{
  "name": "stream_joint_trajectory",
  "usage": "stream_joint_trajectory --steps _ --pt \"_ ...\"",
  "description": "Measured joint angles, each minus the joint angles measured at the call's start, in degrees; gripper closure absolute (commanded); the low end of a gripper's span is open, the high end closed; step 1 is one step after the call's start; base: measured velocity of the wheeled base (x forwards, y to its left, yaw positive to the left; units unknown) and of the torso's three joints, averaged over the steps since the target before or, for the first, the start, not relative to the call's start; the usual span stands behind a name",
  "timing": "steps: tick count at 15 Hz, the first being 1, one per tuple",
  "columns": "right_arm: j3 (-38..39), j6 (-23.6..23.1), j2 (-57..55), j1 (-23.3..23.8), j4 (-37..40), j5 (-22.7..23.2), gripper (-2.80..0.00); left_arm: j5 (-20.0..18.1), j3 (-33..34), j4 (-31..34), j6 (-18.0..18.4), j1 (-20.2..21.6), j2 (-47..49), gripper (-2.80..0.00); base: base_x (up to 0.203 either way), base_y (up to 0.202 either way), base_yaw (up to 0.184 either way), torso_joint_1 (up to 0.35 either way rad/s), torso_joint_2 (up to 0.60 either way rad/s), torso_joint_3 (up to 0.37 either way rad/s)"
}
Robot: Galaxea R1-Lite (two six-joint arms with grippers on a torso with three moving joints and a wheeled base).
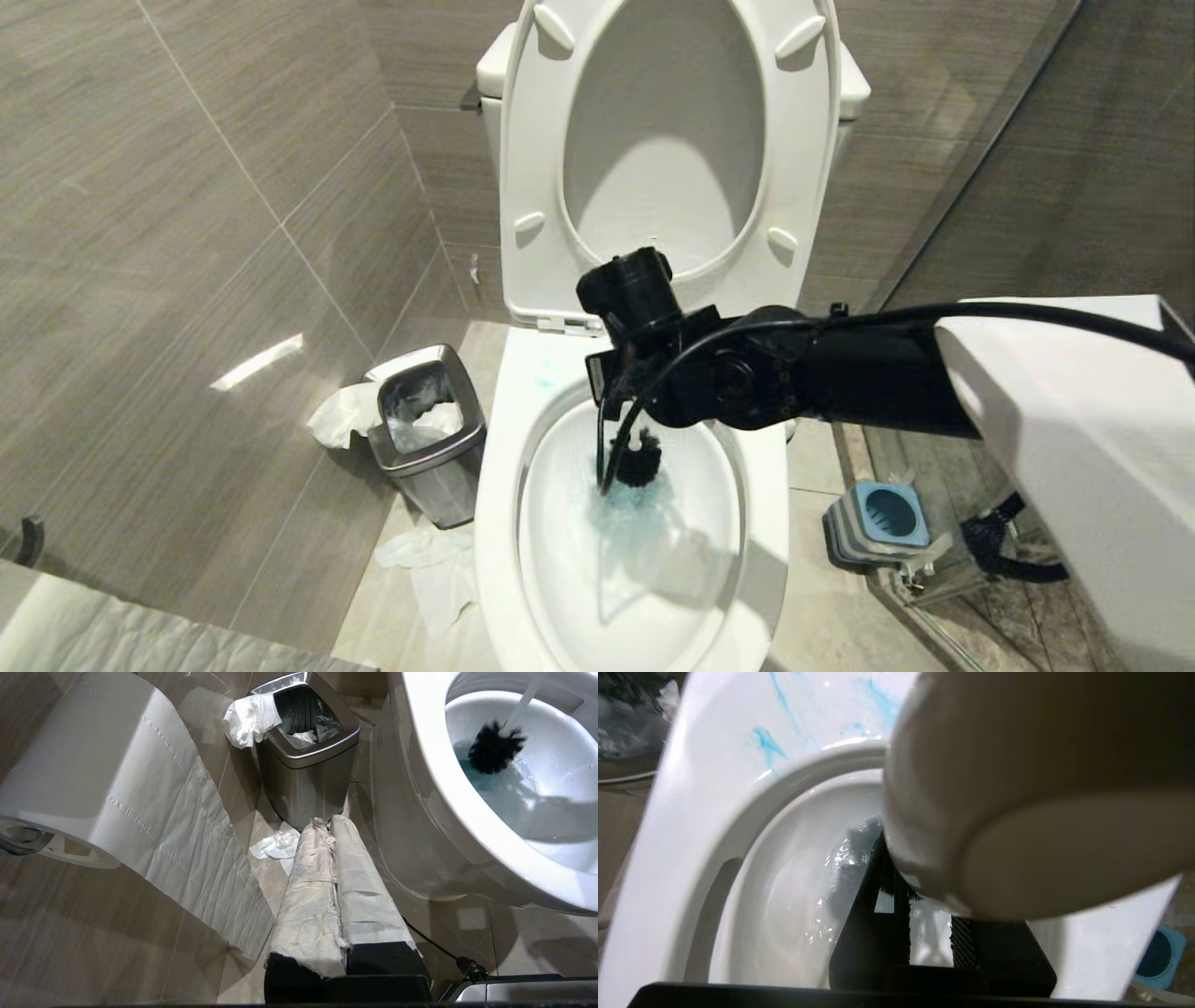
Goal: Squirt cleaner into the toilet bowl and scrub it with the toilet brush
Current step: Scrub the toilet bowl
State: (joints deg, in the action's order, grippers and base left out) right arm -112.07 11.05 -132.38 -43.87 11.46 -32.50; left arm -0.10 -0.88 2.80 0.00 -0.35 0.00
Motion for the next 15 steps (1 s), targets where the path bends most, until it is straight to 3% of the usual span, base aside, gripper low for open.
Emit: stream_joint_trajectory --steps 7,15 --pt "-0.9 2.1 -3.0 0.2 -0.6 0.9 0.0 0.0 0.0 0.0 0.0 0.0 0.0 0.0 0.0 0.0 0.0 0.0 0.0 0.0" --pt "-0.3 1.4 20.2 -1.4 6.6 0.9 0.0 0.0 0.0 0.0 0.0 0.0 0.0 0.0 0.0 0.0 0.0 0.0 0.0 0.0"
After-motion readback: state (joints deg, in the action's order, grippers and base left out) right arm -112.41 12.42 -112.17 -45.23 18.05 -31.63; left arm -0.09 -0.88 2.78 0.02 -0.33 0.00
